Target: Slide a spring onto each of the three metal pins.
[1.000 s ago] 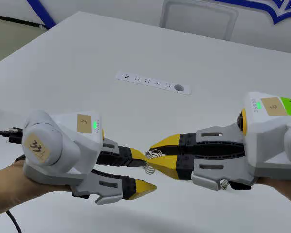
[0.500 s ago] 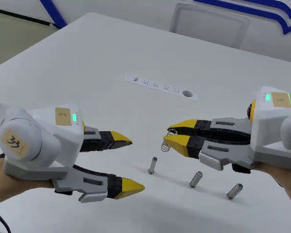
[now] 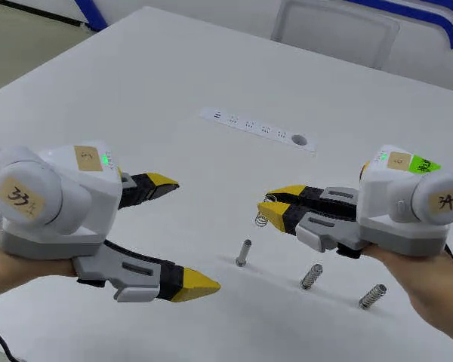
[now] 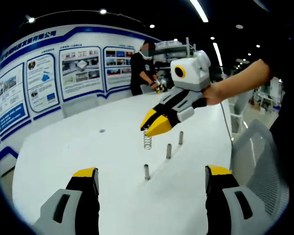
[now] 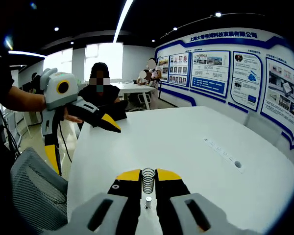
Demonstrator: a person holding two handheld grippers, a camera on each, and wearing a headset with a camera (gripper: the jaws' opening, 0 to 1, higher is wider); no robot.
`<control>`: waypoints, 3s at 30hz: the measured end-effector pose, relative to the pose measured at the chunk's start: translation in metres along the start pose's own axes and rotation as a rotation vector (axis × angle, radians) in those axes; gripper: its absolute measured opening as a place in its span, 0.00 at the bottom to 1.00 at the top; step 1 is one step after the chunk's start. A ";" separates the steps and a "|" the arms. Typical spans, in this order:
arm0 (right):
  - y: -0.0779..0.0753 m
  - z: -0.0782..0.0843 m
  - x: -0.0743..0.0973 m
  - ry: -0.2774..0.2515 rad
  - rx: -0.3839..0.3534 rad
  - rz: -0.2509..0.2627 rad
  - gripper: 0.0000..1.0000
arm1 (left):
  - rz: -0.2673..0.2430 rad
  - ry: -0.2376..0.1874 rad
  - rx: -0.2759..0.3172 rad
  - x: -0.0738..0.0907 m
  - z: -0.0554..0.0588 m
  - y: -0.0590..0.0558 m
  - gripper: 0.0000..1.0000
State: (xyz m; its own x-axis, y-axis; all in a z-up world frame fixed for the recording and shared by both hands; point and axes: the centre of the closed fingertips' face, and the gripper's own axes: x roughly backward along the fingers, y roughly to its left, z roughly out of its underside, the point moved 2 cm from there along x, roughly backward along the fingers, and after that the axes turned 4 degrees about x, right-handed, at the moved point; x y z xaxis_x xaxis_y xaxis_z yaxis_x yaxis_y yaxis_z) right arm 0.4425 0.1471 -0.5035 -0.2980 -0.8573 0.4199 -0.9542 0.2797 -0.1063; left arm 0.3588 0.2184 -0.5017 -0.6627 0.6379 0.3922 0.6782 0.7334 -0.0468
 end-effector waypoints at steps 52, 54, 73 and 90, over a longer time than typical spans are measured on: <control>0.004 0.070 -0.042 0.102 -0.149 0.050 0.11 | -0.016 0.018 0.066 -0.006 0.020 0.010 0.99; 0.005 0.073 -0.043 0.109 -0.149 0.048 0.11 | -0.017 0.017 0.069 -0.006 0.020 0.011 0.99; 0.010 0.095 -0.050 0.164 -0.120 0.050 0.11 | -0.020 0.018 0.090 -0.005 0.024 0.010 0.98; 0.009 0.090 -0.040 0.159 -0.134 0.045 0.19 | -0.001 0.032 0.086 -0.011 0.023 0.005 0.98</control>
State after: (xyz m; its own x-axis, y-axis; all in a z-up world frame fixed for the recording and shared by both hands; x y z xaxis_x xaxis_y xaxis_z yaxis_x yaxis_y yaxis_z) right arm 0.4430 0.1449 -0.6022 -0.3219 -0.7668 0.5553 -0.9249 0.3799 -0.0115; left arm 0.3620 0.2207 -0.5277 -0.6521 0.6303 0.4214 0.6467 0.7525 -0.1247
